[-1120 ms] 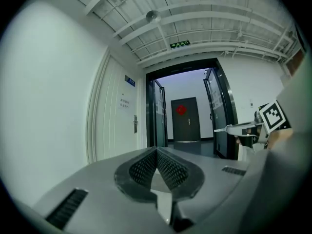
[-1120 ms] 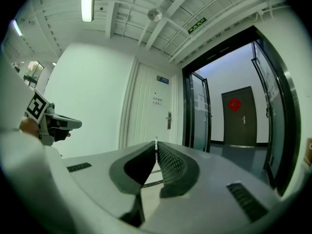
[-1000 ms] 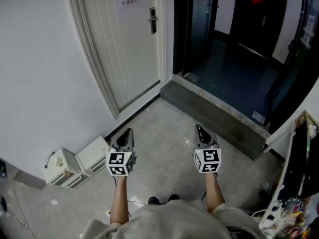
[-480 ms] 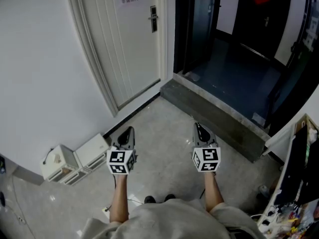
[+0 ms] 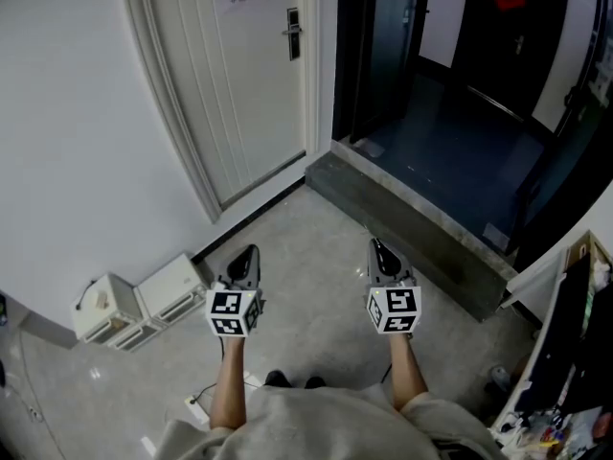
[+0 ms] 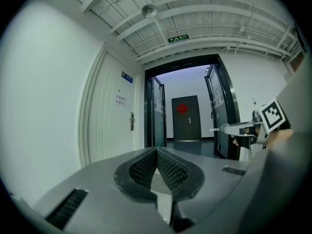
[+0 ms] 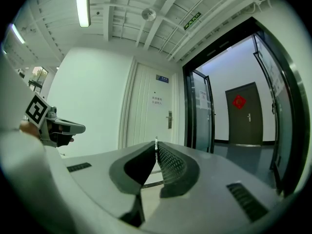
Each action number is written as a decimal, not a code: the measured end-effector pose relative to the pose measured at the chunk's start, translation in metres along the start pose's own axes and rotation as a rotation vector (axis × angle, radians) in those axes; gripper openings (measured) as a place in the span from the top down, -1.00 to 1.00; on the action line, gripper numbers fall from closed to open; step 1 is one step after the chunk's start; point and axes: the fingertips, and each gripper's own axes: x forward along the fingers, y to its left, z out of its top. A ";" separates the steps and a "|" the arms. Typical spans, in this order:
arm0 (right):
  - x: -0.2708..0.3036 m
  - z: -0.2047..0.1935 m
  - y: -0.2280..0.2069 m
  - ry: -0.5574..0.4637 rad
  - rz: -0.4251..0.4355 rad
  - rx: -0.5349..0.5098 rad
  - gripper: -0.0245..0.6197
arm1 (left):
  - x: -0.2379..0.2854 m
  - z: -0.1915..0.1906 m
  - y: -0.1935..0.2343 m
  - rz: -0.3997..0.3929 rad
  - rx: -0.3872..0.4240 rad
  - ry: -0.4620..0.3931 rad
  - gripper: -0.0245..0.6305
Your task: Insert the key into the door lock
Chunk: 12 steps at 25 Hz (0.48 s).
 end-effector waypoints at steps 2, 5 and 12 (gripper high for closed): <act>0.003 -0.002 -0.005 0.004 0.003 0.003 0.83 | 0.007 -0.001 -0.004 -0.003 0.002 0.005 0.87; 0.013 -0.005 -0.010 0.006 0.011 0.001 0.83 | 0.019 0.000 -0.004 -0.002 0.005 0.007 0.87; 0.041 -0.016 -0.022 0.022 0.001 -0.005 0.83 | 0.050 -0.012 0.002 -0.018 -0.006 0.016 0.87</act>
